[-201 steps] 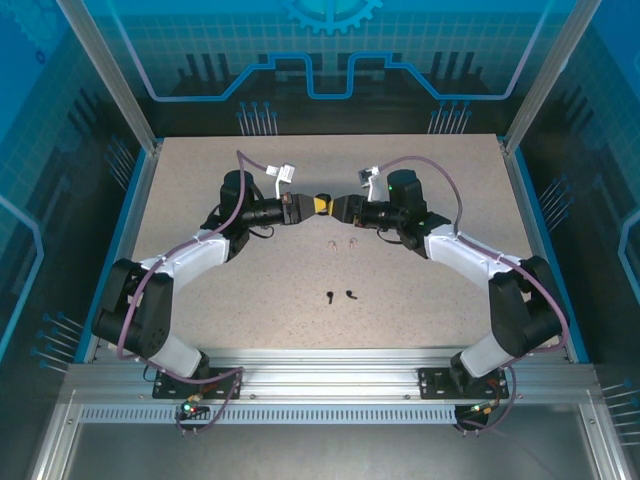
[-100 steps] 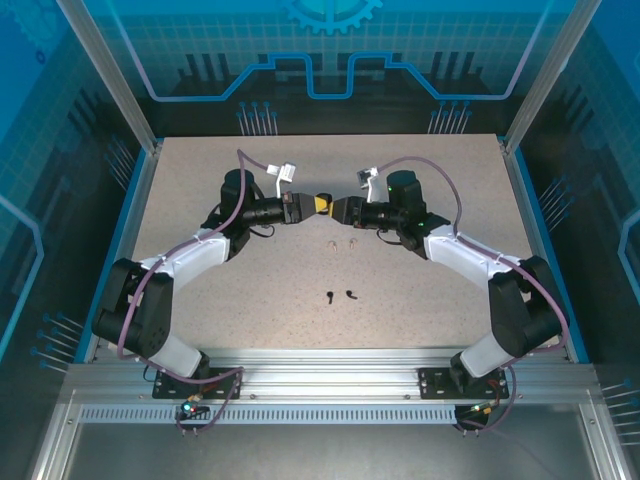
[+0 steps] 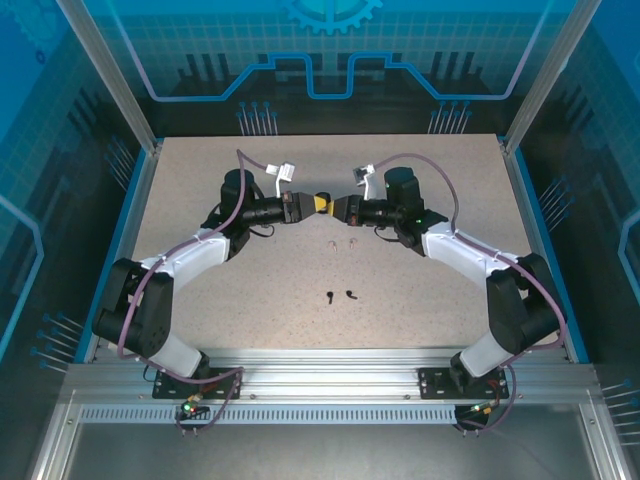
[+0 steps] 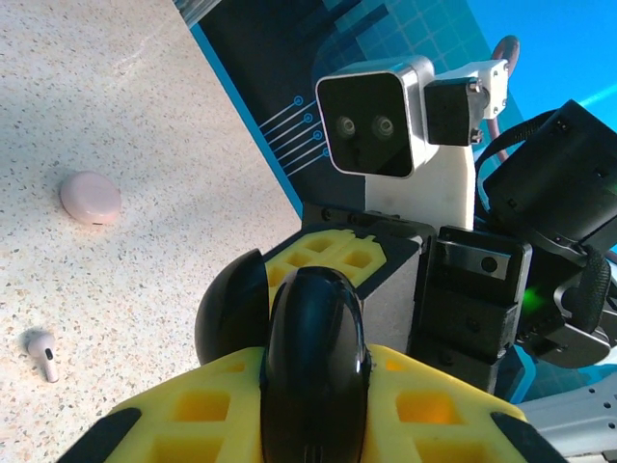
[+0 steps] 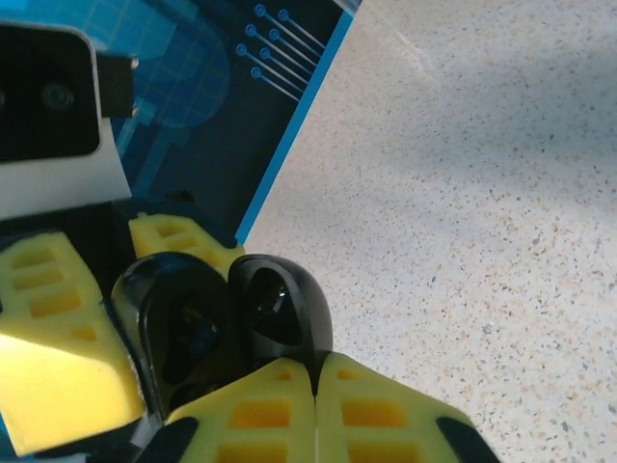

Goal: Insert wireless bluetooth earbuds into charging case

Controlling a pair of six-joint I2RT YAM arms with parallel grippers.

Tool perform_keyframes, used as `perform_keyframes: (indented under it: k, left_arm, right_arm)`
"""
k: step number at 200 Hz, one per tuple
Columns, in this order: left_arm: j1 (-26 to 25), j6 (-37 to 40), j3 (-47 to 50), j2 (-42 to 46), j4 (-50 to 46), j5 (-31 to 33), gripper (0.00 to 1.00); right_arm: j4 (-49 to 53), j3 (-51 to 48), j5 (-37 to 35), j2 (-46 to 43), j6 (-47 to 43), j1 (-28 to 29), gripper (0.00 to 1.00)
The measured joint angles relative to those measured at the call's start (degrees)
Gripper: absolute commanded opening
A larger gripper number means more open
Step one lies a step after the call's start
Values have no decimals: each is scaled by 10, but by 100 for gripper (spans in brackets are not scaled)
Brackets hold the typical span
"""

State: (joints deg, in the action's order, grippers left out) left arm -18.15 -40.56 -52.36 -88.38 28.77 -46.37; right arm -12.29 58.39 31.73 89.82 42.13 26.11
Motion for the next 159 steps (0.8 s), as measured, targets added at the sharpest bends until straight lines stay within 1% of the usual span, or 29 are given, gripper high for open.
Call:
perform_keyframes:
  k: [6, 17, 26, 28, 31, 33, 37, 42, 53, 71, 86, 110, 139, 159]
  left_arm:
    - [0, 0, 0, -1, 0, 0, 0]
    - [0, 0, 0, -3, 0, 0, 15]
    - [0, 0, 0, -4, -1, 0, 35]
    - [0, 0, 0, -4, -1, 0, 42]
    - [0, 2, 0, -5, -2, 0, 50]
    - [0, 2, 0, -5, -2, 0, 53]
    - [0, 1, 0, -5, -3, 0, 62]
    - [-1, 2, 0, -5, -5, 1, 69]
    - [-2, 6, -1, -4, -9, 2, 79]
    - [-1, 20, -10, -3, -32, 7, 90]
    - [5, 39, -26, 0, -61, 10, 94]
    - [20, 90, -77, 3, -134, 13, 95]
    - [29, 179, -165, -2, -247, -9, 89]
    - [30, 243, -232, -25, -327, -42, 84]
  right_arm:
    - [3, 1, -2, 0, -2, 0, 0]
    - [8, 1, -4, 0, -5, 0, 0]
    - [14, 2, -5, 0, -8, 0, 0]
    - [14, 2, -6, 0, -8, 0, 0]
    - [16, 3, -7, 0, -10, 0, 0]
    - [18, 3, -6, 0, -11, 0, 0]
    - [22, 5, -9, 0, -15, 0, 0]
    - [31, 7, -11, 0, -19, 0, 0]
    - [52, 12, -16, 0, -31, -3, 0]
    - [105, 25, -28, 0, -63, -12, 0]
    - [167, 49, -46, 0, -108, -23, 0]
    - [274, 108, -91, 0, -205, -33, 0]
    - [354, 151, -132, 0, -318, -33, 0]
    - [394, 156, -137, 0, -376, -33, 0]
